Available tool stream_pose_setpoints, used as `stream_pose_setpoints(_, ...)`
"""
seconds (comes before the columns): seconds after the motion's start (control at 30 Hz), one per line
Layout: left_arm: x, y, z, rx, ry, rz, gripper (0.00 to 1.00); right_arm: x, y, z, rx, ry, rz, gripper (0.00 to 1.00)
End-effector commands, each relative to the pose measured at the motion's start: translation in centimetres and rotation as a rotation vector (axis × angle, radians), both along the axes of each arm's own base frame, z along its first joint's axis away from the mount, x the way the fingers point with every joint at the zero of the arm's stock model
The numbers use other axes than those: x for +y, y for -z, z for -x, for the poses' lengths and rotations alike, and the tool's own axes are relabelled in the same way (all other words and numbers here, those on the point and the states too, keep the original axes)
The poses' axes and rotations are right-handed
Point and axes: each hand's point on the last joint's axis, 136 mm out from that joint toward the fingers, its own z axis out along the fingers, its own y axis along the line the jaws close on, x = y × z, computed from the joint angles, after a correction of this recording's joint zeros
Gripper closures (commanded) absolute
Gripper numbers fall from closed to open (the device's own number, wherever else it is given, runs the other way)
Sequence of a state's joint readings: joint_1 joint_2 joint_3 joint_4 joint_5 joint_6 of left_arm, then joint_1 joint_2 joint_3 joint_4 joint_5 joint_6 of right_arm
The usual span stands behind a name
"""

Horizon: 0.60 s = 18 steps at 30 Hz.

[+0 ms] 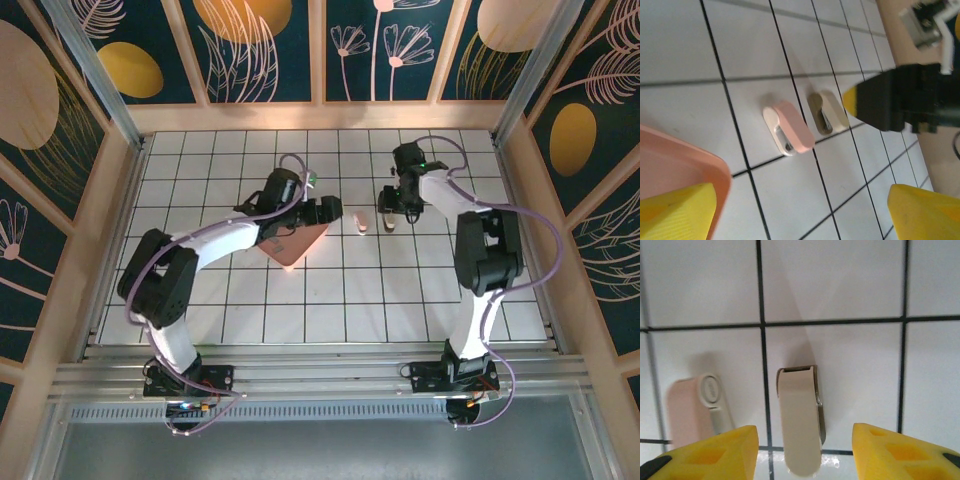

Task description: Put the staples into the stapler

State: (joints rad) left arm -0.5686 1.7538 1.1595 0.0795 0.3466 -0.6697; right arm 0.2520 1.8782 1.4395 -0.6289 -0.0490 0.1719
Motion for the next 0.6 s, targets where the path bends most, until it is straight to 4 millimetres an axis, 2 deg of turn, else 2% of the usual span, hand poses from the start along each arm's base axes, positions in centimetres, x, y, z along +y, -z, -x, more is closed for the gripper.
stream_pose_setpoints(0.0,4.4,-4.3,-1.5,-0.126,-0.103,-0.054,0.1,-2.7,-7.0,-1.9,-0.234,0.097,-0.043,0.47)
stream_pose_setpoints(0.03,5.8,-5.0,-1.8,-0.148,-0.134,-0.069,0.1,-3.5,-8.2,-2.1,-0.279,0.111,-0.044,0.47)
stream_pose_setpoints(0.17,13.7,-8.1,-3.1,-0.262,-0.322,-0.164,0.07,-5.9,-13.3,-2.6,-0.468,0.135,-0.032,0.45)
stream_pose_setpoints(0.2,15.9,-8.9,-3.3,-0.297,-0.377,-0.19,0.02,-6.3,-14.4,-2.6,-0.516,0.131,-0.027,0.41)
stream_pose_setpoints(0.27,19.3,-10.2,-3.4,-0.349,-0.469,-0.228,0.01,-7.2,-15.5,-2.5,-0.597,0.126,-0.016,0.32)
stream_pose_setpoints(0.37,23.7,-11.5,-3.5,-0.41,-0.59,-0.299,0.01,-8.7,-16.0,-2.3,-0.703,0.138,0.015,0.2)
stream_pose_setpoints(0.4,25.0,-11.6,-3.6,-0.425,-0.631,-0.326,0.01,-9.5,-16.0,-2.2,-0.739,0.163,0.03,0.01)
stream_pose_setpoints(0.53,29.3,-11.6,-3.7,-0.462,-0.783,-0.462,0.01,-11.9,-14.8,-1.4,-0.845,0.215,0.085,0.01)
stream_pose_setpoints(0.57,30.4,-10.7,-3.4,-0.459,-0.816,-0.506,0.01,-12.4,-14.4,-1.1,-0.866,0.224,0.1,0.01)
